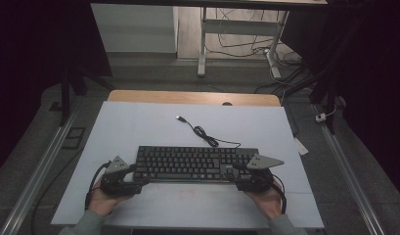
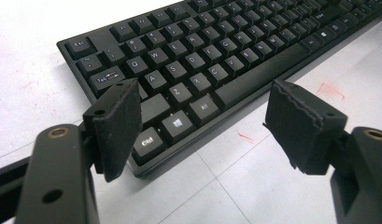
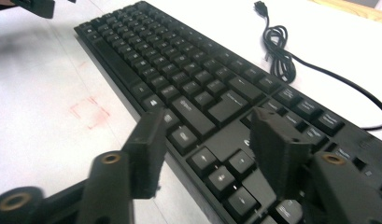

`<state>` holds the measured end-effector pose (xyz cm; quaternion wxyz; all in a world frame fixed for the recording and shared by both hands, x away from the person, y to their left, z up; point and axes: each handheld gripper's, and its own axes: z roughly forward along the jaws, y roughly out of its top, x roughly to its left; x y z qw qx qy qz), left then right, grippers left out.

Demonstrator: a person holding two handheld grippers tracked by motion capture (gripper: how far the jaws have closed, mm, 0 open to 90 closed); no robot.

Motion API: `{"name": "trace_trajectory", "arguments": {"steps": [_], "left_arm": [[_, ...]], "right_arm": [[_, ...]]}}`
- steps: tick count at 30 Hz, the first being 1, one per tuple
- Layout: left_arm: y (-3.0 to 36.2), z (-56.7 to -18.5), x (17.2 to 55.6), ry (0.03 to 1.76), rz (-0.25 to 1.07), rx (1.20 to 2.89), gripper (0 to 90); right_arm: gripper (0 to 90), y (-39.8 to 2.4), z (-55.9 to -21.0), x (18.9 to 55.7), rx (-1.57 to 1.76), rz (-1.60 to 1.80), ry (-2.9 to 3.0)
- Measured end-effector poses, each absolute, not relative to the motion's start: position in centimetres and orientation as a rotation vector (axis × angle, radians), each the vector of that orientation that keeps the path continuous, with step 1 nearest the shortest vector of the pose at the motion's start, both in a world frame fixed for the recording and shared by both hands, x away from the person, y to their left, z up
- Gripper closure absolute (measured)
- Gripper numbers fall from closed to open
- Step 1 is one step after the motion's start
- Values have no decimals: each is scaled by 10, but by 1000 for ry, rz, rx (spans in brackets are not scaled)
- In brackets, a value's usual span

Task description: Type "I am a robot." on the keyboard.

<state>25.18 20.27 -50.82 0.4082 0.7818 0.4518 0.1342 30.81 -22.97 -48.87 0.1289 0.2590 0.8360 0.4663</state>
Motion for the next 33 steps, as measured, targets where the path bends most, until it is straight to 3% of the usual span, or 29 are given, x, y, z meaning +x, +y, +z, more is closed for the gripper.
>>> {"name": "trace_trajectory", "arguments": {"steps": [8, 19, 30, 33], "left_arm": [[205, -508, 252, 1142, 345, 1968, 282], [205, -508, 253, 1144, 365, 1964, 331], [200, -508, 257, 1151, 383, 1964, 447], [199, -509, 257, 1143, 389, 1973, 549]], "right_arm": [[711, -211, -490, 312, 738, 1351, 2477], [893, -185, -492, 316, 671, 1338, 2519], [896, -167, -491, 323, 641, 1336, 2514], [896, -164, -491, 325, 638, 1334, 2513]]}}
